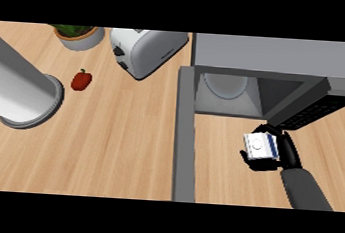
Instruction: Pick up the milk, place it into the microwave and close the microwave
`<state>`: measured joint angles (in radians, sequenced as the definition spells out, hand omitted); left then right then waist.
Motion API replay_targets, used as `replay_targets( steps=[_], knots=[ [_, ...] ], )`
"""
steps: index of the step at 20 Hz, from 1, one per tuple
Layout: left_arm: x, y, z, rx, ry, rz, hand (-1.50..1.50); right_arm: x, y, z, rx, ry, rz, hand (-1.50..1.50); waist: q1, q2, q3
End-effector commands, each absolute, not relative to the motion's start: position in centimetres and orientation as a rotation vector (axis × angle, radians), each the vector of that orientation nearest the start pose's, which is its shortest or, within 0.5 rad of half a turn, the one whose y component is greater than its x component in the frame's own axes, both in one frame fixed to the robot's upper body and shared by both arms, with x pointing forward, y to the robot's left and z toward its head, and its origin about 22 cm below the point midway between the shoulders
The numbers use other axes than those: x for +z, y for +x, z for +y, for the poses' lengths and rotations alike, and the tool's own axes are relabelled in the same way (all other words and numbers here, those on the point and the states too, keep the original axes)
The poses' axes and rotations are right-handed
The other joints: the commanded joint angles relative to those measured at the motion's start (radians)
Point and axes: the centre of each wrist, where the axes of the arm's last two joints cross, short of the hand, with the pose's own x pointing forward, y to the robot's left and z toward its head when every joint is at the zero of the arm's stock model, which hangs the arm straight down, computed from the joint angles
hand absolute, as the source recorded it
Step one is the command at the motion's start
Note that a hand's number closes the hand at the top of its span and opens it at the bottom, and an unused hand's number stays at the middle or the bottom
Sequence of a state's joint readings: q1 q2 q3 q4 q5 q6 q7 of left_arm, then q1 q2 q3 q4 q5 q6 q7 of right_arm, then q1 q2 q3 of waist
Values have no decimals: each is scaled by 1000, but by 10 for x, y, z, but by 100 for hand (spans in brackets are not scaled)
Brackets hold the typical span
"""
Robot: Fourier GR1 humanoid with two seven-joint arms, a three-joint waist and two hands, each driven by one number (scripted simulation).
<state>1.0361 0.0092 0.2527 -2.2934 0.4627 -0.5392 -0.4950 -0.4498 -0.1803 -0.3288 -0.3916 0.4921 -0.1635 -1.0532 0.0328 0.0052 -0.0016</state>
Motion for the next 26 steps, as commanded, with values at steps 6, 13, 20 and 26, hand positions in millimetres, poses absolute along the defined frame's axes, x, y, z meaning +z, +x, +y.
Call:
replay_targets(
  steps=[6,13,20,26],
  knots=[
    [68,-20,329,195,-13,-1966,-150,-108,319,-246,516,-77,-2008,150,-19,-9,2],
    [77,-17,335,194,24,-1957,-150,-58,350,-197,550,-222,-2058,150,-32,-13,1],
    [61,-21,344,190,10,-1942,-150,0,376,-211,510,-317,-1993,150,-26,-10,1],
    [55,8,351,188,38,-1929,-150,33,414,-189,568,-296,-1932,150,-13,-1,2]
  ],
)
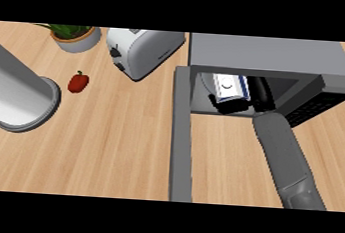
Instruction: Pick up the milk, place it into the microwave and close the microwave
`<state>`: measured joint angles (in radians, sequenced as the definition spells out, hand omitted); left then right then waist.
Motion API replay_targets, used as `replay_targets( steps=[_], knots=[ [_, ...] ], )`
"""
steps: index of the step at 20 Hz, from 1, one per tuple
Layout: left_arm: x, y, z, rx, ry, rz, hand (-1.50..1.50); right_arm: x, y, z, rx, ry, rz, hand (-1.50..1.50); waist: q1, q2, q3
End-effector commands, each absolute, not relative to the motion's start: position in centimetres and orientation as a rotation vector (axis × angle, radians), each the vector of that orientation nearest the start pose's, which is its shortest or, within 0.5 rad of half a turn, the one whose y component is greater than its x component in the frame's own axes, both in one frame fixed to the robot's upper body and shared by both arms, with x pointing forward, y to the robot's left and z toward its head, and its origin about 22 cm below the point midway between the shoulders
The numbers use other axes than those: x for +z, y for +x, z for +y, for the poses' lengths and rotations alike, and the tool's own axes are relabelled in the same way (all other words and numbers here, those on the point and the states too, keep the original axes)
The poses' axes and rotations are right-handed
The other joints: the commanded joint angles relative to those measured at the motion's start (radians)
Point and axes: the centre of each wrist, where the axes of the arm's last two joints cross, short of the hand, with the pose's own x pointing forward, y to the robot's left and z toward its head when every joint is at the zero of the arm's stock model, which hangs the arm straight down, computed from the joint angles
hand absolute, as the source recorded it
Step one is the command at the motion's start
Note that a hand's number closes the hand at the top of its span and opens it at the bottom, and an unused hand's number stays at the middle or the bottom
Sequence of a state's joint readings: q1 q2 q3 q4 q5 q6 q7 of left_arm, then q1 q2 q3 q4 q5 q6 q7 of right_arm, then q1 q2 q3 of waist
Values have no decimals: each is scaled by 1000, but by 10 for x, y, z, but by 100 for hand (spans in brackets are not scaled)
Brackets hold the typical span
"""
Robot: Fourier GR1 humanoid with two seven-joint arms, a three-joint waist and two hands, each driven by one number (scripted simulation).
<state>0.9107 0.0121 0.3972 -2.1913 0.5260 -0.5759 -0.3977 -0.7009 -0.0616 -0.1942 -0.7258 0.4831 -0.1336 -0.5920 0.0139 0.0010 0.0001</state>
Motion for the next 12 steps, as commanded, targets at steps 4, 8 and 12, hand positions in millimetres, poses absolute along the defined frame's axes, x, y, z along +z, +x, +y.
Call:
replay_targets(
  steps=[4,8,12],
  knots=[
    [47,4,352,177,3,-1916,-150,29,426,-205,542,-459,-1904,150,35,14,1],
    [46,17,347,164,-32,-1906,-150,36,435,-195,546,-560,-1870,150,48,22,1],
    [48,28,361,166,-27,-1936,-150,33,435,-224,424,-693,-1801,150,60,36,2]
  ],
)
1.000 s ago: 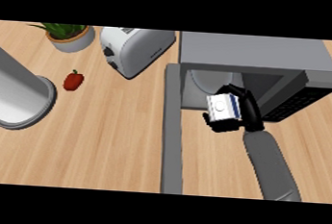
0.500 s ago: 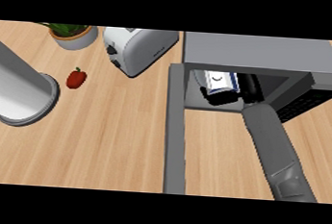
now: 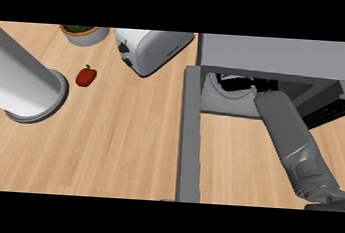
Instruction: Pick up the milk, place it into the microwave and close the microwave
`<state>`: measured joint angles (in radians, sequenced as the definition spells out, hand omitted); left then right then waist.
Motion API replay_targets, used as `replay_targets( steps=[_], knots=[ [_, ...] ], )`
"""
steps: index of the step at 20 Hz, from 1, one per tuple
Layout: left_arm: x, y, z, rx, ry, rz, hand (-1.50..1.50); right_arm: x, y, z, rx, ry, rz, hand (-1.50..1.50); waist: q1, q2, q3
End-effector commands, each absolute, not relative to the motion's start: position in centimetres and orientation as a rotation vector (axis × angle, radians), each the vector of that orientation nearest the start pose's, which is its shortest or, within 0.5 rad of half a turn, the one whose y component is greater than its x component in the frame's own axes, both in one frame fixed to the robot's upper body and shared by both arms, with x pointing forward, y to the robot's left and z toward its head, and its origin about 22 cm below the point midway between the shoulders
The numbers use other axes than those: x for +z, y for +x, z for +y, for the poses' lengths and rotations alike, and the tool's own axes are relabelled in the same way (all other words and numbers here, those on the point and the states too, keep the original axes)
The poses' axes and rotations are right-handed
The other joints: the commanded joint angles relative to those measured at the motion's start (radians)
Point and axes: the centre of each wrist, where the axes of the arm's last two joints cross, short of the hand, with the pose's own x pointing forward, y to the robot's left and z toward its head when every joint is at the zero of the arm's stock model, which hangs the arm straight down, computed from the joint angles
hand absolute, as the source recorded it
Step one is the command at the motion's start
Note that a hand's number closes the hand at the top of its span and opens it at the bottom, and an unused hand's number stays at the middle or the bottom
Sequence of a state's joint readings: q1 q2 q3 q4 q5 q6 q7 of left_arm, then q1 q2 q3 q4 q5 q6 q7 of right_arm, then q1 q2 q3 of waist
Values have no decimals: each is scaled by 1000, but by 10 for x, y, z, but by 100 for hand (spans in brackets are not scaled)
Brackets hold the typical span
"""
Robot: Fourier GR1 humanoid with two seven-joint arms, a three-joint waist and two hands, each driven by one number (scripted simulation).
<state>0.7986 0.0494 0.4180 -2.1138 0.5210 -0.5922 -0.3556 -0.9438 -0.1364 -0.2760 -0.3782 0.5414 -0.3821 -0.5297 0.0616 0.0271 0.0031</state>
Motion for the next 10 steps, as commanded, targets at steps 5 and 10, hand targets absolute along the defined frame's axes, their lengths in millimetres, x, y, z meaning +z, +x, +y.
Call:
replay_targets(
  steps=[5,10],
  knots=[
    [42,32,354,146,-52,-1909,-150,38,440,-202,265,-765,-1803,-150,40,16,0],
    [48,48,356,101,-34,-1938,-150,23,433,-222,407,-895,-1804,-150,51,29,1]
  ],
)
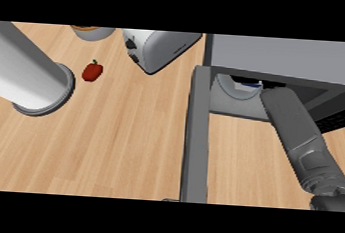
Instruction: Pick up the milk, place it into the microwave and close the microwave
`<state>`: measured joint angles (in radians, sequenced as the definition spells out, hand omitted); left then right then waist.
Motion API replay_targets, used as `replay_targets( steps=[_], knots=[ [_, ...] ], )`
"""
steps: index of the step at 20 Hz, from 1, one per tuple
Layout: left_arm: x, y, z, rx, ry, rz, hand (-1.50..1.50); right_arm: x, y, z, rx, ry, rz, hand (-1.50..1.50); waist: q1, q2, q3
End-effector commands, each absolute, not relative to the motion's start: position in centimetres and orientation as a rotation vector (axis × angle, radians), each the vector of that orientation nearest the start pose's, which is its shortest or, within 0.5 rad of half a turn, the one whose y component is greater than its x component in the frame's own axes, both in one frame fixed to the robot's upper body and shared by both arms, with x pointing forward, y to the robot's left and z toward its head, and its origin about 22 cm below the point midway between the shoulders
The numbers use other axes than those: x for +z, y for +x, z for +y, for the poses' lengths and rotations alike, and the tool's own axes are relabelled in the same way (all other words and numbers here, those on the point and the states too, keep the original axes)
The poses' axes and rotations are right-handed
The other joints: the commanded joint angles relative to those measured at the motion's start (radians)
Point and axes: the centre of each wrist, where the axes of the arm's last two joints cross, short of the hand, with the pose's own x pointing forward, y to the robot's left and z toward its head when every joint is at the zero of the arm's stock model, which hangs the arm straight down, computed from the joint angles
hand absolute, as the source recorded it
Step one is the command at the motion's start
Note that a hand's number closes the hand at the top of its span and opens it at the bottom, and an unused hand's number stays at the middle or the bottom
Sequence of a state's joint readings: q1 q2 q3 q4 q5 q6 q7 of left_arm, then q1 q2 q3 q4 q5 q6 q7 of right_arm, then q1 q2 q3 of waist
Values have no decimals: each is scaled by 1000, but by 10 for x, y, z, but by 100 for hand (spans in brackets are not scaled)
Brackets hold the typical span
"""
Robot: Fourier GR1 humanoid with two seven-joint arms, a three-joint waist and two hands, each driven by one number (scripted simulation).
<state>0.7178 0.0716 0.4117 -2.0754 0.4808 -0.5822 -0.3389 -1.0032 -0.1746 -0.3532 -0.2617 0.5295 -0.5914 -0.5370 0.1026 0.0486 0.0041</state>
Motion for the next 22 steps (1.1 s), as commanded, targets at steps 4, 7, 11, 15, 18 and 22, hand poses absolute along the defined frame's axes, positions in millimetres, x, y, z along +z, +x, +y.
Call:
replay_targets(
  steps=[4,7,11,15,18,22],
  knots=[
    [44,53,357,59,-64,-1941,-150,26,436,-214,440,-805,-1793,-150,19,5,0],
    [41,59,355,36,-97,-1940,-150,26,436,-207,419,-743,-1810,-150,14,4,0],
    [52,56,357,0,-101,-1937,-150,24,436,-211,399,-650,-1818,-150,2,-5,1],
    [46,55,344,14,-137,-1933,-150,14,431,-205,391,-550,-1854,-150,-4,-12,0],
    [36,64,335,13,-185,-1915,-150,22,435,-214,349,-489,-1882,-150,-16,-14,-1],
    [40,69,320,11,-196,-1926,-150,-6,420,-199,338,-365,-1892,-150,-42,-25,-1]
  ],
)
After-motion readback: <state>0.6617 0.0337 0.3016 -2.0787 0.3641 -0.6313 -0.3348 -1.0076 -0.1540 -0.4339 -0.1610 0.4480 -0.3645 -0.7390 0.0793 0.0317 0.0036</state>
